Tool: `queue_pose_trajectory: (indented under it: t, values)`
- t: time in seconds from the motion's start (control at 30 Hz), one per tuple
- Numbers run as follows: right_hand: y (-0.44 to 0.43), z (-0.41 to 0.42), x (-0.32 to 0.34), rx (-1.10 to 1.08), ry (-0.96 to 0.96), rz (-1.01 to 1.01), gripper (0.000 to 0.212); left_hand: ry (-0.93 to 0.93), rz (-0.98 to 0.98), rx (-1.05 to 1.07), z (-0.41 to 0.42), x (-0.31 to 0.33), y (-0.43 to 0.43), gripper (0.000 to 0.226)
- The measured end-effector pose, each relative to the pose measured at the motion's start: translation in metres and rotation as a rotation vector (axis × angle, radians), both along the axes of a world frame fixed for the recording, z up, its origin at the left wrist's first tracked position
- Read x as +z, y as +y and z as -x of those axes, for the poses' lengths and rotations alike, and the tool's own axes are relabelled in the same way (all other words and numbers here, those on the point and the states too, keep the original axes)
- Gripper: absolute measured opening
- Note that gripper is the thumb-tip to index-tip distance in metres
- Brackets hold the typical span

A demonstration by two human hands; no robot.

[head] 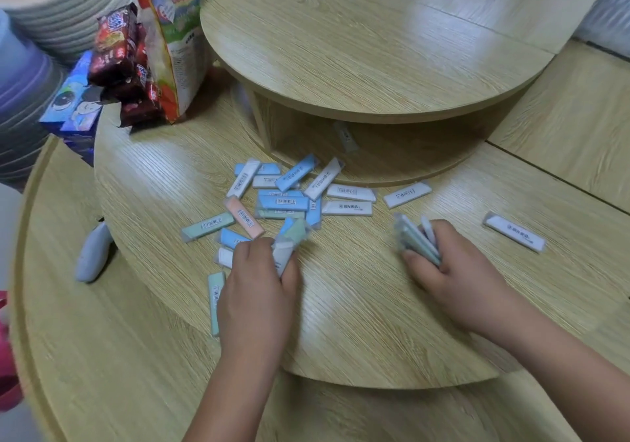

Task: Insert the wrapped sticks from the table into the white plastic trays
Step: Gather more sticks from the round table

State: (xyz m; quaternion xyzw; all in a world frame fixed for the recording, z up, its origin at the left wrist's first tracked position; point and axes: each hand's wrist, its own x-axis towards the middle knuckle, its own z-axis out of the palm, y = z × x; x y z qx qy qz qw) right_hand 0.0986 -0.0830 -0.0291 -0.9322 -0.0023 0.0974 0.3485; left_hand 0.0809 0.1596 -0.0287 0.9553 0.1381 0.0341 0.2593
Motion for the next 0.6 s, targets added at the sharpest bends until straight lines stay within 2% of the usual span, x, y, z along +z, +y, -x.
queue_pose_trajectory:
  t: [0.17, 0.33, 0.5, 0.6]
  values:
    - [-0.003, -0.03, -0.001, -0.013, -0.039, -0.002, 0.011, -0.023, 0.079, 0.021, -0.003, 0.002, 0.004, 0.033]
    - [-0.02, -0.066, 0.004, 0.066, -0.147, 0.178, 0.011, -0.075, 0.152, 0.043, -0.007, 0.017, 0.03, 0.019]
    - [-0.023, -0.089, -0.001, 0.244, -0.136, 0.344, 0.034, 0.045, 0.026, 0.122, 0.009, 0.024, 0.081, 0.028]
    - [-0.023, -0.092, -0.006, 0.285, -0.168, 0.411, 0.042, 0.131, -0.017, 0.163, 0.017, 0.016, 0.085, 0.02]
